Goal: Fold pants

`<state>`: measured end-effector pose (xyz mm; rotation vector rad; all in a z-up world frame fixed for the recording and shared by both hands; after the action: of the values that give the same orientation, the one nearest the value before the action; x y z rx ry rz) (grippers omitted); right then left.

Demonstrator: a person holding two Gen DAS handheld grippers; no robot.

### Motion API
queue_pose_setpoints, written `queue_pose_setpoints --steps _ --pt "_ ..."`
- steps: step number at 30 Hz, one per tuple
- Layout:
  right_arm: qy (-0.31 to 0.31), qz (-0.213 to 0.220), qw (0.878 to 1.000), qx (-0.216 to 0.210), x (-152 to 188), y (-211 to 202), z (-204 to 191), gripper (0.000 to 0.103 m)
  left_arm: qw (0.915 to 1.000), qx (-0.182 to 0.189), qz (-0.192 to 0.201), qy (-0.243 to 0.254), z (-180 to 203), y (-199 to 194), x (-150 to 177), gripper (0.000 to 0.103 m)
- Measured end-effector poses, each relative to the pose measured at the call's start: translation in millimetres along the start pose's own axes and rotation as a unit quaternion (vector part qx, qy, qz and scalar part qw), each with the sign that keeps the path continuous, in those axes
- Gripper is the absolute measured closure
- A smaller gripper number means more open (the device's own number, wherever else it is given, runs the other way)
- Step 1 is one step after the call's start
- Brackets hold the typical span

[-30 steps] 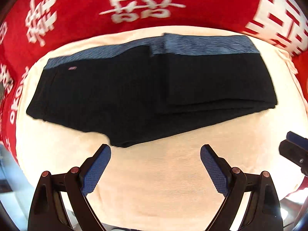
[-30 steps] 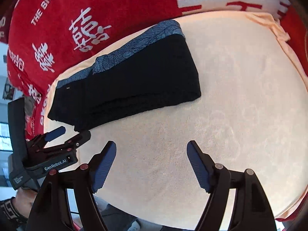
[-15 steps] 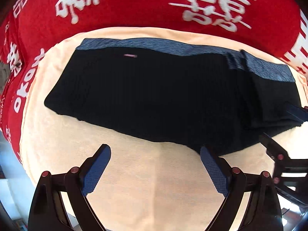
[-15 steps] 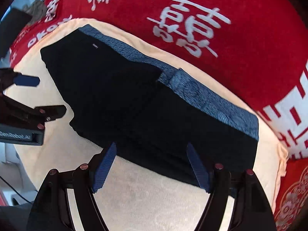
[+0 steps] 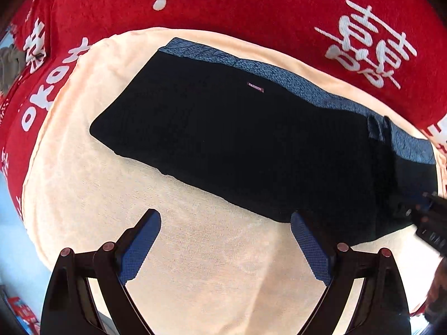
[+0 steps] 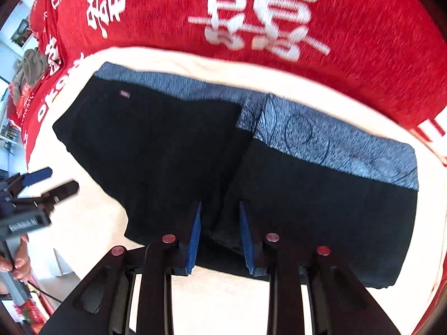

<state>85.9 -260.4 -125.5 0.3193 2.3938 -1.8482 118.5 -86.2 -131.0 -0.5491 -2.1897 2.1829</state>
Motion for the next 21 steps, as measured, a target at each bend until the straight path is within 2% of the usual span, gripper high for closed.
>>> queue_pose_setpoints --steps 6,9,10,13,14,21 --pt "0.015 0.011 1.0 0.025 4 -1 -4 0.073 0.9997 -0.014 -0.018 -0.012 -12 15 -1 0.008" --pt "-0.002 0.006 1.0 0.017 7 -9 -17 0.069 0.9996 -0.015 -0.019 -0.017 -15 16 -2 0.008" --pt "-0.002 0.005 1.0 0.008 7 -9 -23 0.064 0.9995 -0.015 -0.019 -0.019 -15 15 -2 0.008" --pt "0.018 0.003 0.999 -0.029 12 -14 -38 0.042 0.9995 -0.009 -0.019 -0.024 -17 14 -3 0.008" --pt "0.024 0.002 0.999 -0.032 14 -14 -42 0.04 0.9995 -0.008 -0.019 -0.025 -18 14 -3 0.008" --pt "0.038 -0.013 0.999 -0.037 22 -8 -61 0.039 0.9993 0.004 -0.022 -0.03 -22 15 -1 0.008"
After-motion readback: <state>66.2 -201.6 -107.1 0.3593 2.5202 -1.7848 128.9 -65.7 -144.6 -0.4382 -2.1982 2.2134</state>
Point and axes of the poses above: each gripper's, at about its wrist camera, not at the fingertips, and y roughly the way its jaws point, z to its right, x to its underside, the point moved 10 cm from there along y, roughly the way its jaws point, and after that the axes turned 5 degrees about -x, right-handed, at the moved point
